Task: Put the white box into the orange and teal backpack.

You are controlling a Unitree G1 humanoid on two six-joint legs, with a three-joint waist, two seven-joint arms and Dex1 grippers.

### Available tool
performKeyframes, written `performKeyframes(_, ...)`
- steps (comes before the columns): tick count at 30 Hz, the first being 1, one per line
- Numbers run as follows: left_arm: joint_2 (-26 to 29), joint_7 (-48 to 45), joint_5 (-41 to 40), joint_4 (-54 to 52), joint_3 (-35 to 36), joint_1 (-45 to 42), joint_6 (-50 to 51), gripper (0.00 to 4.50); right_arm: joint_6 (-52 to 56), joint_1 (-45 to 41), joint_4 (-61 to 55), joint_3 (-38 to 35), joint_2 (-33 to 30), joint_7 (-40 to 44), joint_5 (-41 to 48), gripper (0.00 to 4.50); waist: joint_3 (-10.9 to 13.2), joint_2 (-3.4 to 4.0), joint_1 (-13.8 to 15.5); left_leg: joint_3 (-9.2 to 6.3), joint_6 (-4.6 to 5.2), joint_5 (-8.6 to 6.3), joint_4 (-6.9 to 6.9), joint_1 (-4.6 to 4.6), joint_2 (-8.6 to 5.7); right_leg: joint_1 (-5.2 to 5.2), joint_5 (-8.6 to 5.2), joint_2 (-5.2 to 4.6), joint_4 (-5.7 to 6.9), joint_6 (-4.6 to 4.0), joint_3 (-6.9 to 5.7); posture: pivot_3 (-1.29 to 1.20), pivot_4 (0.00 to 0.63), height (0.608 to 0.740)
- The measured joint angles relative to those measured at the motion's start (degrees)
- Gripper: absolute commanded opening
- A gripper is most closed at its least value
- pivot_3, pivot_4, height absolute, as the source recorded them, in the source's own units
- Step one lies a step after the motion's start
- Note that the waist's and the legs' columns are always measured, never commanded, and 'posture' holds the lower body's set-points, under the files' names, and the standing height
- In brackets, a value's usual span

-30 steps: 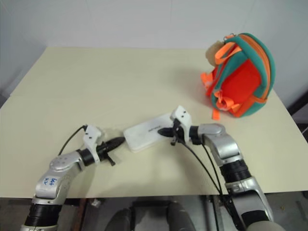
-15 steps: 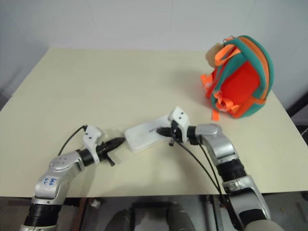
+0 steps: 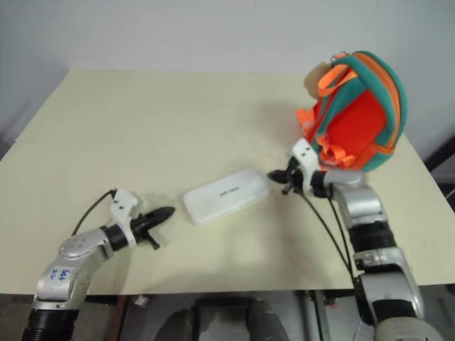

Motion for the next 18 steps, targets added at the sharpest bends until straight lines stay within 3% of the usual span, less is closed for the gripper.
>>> performKeyframes(5,-2.69,2.29,-0.53,-2.25,-2.54,-0.1,3.63,0.06,-5.35,-3.33,12.81,-0.09,1.32,-0.58,-2.61,0.0,0.03,0.05,0.06,0.0,-0.02,-0.01,0.07,-0.49,0.01,-0.49,-0.07,-0.01,0.15,0.01,-0.01,0.0,0.15,0.74)
performKeyframes(9,-4.6,3.76,-0.53,-3.39,-4.88,-1.43,5.26,0.06,-8.05,-4.73,16.75,0.17,4.03,-0.38,-3.75,0.0,0.04,0.06,-0.02,0.01,-0.02,-0.01,0.15,-0.5,-0.01,-0.48,-0.04,-0.01,0.21,0.07,0.0,0.0,0.15,0.74)
performKeyframes(14,-5.4,5.33,-0.51,-3.81,-5.97,-1.82,6.13,0.06,-8.44,-4.48,15.97,0.49,5.42,0.41,-4.28,0.0,0.04,0.07,0.07,-0.04,-0.05,0.02,0.21,-0.48,-0.02,-0.46,-0.03,0.01,0.29,0.08,-0.01,0.0,0.15,0.74)
performKeyframes(18,-5.18,6.05,-0.51,-4.11,-5.55,-1.93,6.89,0.06,-4.46,0.18,7.15,0.4,3.44,1.97,-4.17,0.0,0.04,0.07,0.21,-0.11,-0.05,0.02,0.19,-0.5,-0.02,-0.46,-0.04,0.01,0.28,0.07,-0.07,0.0,0.15,0.74)
